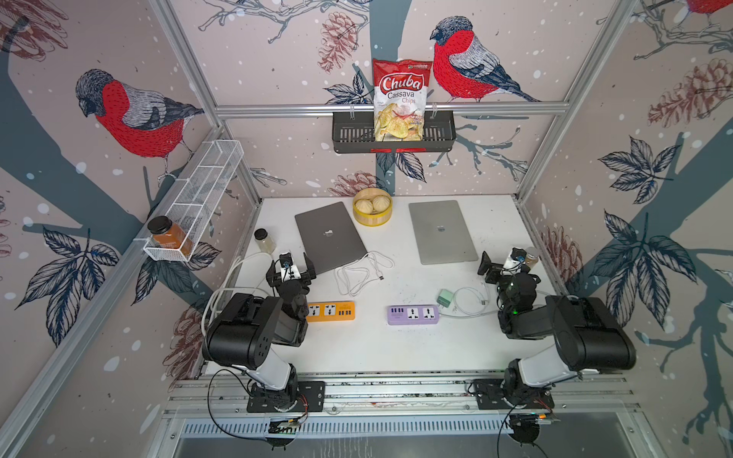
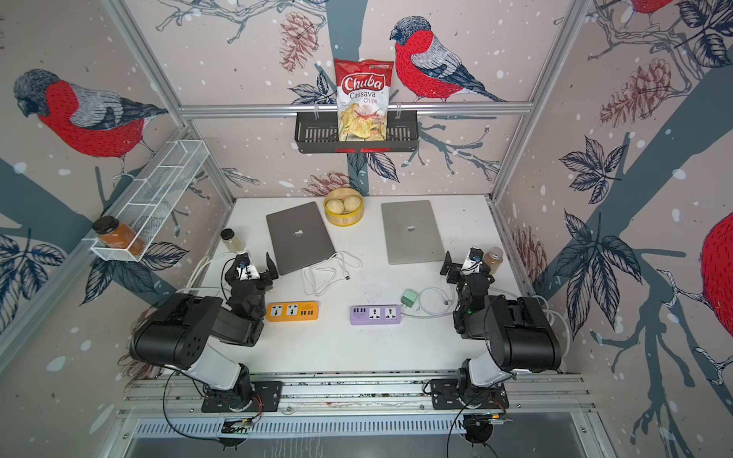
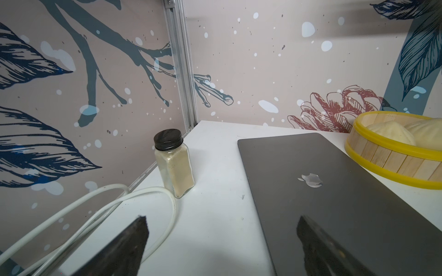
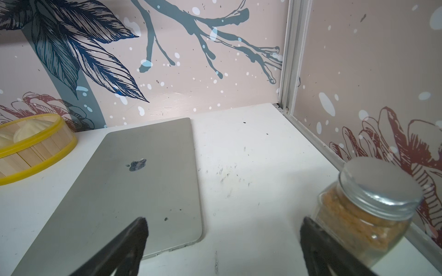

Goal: Unplug the laptop charger
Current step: Reset both arms

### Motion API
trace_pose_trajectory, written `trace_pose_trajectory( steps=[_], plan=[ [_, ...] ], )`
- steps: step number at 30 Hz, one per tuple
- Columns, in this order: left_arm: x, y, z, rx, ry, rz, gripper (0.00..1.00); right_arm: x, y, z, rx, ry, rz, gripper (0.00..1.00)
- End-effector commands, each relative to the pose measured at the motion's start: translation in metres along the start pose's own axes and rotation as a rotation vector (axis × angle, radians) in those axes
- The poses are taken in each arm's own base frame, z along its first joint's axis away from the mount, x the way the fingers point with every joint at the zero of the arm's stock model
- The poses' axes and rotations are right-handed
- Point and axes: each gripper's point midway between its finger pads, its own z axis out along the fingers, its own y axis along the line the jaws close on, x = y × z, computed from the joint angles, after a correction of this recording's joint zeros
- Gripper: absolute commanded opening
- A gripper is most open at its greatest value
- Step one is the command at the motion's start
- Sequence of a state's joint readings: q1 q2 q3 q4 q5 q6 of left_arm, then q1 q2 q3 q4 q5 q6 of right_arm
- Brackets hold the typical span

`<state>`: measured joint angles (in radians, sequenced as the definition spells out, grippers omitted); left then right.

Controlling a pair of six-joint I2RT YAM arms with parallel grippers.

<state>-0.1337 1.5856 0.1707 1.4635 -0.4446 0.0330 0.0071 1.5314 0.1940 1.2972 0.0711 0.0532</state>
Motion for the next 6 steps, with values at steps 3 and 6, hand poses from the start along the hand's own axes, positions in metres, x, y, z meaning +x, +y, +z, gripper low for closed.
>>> trace_pose_trajectory(
  steps=[3,6],
  plan=[
    [-0.0034,0.0003,0.0022,-0.003,-0.008,-0.008,0.97,-0.0087,-0.0009,-0.0005,0.009,-0.037,0.008,1.0],
    [-0.004,0.0011,0.001,-0.004,-0.013,-0.01,0.97,-0.0087,-0.0007,-0.0003,0.009,-0.036,0.008,1.0]
  ],
)
